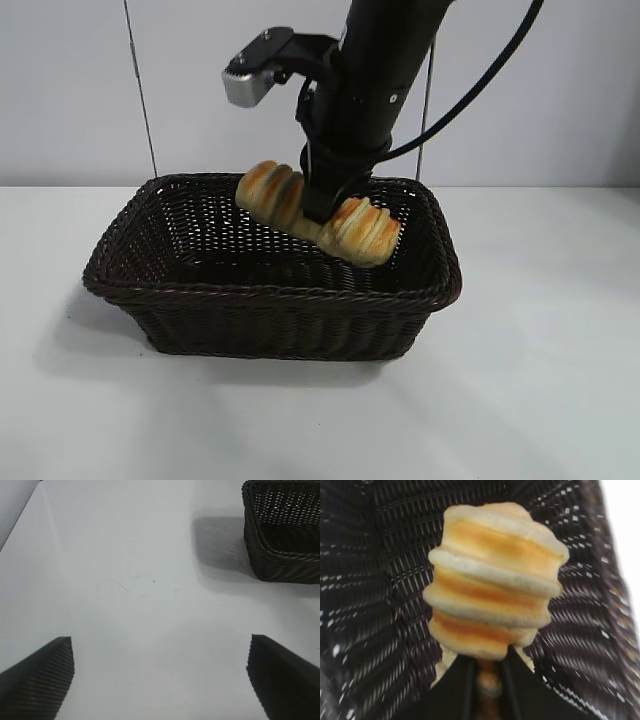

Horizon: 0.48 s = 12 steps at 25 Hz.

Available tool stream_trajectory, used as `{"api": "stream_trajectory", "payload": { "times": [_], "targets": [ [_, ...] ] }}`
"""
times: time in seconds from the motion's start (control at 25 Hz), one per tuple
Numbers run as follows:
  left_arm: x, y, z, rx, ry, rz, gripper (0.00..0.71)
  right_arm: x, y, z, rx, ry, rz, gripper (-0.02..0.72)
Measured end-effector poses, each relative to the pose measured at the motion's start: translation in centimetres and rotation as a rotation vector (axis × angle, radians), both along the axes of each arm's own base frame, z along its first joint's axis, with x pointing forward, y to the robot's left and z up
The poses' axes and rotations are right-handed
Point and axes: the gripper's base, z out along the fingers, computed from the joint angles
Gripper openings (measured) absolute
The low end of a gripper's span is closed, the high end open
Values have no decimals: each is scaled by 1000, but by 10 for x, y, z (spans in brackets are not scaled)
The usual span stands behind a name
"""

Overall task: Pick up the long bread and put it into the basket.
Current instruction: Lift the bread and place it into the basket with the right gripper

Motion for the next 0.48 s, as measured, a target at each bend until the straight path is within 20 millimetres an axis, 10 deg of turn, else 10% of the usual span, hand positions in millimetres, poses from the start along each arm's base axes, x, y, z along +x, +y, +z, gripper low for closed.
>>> {"api": "stream_trajectory", "payload": {
  "times": [0.12,0.28,0.48],
  "targets": [
    [0,0,0,0,0,0,678,0,3,2,14,-15,3,170],
    [0,0,0,0,0,0,678,-1,3,5,20,-20,2,571],
    [0,0,0,0,0,0,678,-2,3,38,76,-40,-50,683]
  ]
}}
